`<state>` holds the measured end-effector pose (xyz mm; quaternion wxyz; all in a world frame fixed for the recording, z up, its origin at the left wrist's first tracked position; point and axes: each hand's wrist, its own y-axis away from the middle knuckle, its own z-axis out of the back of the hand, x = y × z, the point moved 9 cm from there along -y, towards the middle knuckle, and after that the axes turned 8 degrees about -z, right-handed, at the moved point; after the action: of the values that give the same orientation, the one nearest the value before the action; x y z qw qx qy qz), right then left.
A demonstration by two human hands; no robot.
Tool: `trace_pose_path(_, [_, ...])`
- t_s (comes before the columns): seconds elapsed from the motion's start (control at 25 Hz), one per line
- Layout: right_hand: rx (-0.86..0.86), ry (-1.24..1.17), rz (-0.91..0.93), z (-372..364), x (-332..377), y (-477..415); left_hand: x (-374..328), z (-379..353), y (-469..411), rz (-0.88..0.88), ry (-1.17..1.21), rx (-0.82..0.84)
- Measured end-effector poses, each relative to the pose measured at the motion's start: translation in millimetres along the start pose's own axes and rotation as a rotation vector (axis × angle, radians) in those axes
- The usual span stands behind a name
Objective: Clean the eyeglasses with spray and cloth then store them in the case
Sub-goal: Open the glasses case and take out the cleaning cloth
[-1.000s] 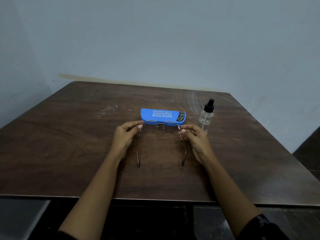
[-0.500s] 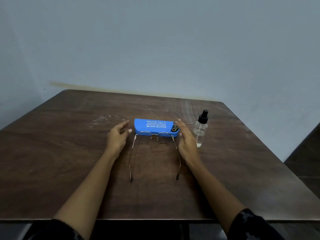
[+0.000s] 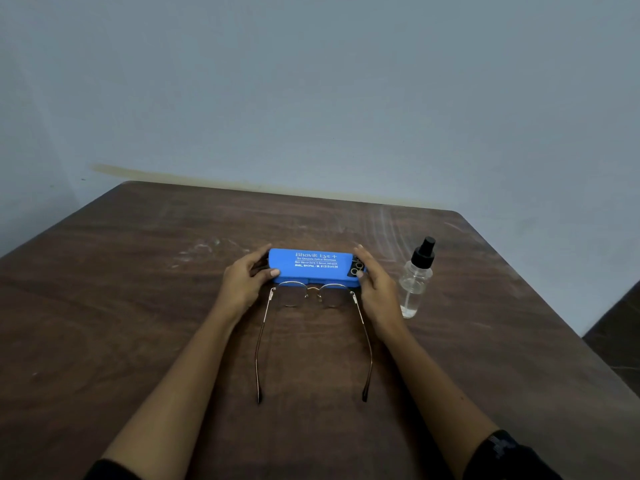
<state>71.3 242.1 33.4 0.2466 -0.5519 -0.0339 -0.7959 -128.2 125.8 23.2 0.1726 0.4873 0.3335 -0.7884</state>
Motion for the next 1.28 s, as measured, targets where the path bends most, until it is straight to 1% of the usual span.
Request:
trace_pose_path(0.16, [0.005,-0.052,-0.031,-4,-5,-15,8,4,-8,0.030,-0.016,-0.038])
trace_pose_path(0.36, [0.038,-0.200,-0.112,-10,-16,-30,14,6,-13,0.044,0.018,-0.084])
trace_pose_path(0.52, [-0.002,-0.153,-0.099,-9,-15,-39,16,2,-16,0.070,0.061,-0.040])
trace_pose_path(0.6, [-0.008,-0.084,-0.039,-9,-7,-42,15,0,-20,0.053,0.025,0.012])
trace_pose_path(0.72, [0.039,0.053,0.125,-13,14,-45,13,-4,-28,0.020,-0.109,0.093])
trace_pose_path(0.84, [0.188,0.230,0.266,-32,31,-49,13,-5,-33,-0.002,-0.152,0.093])
trace_pose_path(0.96, [0.321,0.374,0.296,-51,39,-52,13,-4,-33,-0.021,-0.155,0.071])
trace_pose_path(1.16, [0.335,0.658,0.350,-60,41,-53,13,-5,-32,-0.031,-0.203,0.065])
trace_pose_path(1.28, [0.317,0.768,0.419,-65,46,-51,14,-7,-32,-0.032,-0.228,0.080])
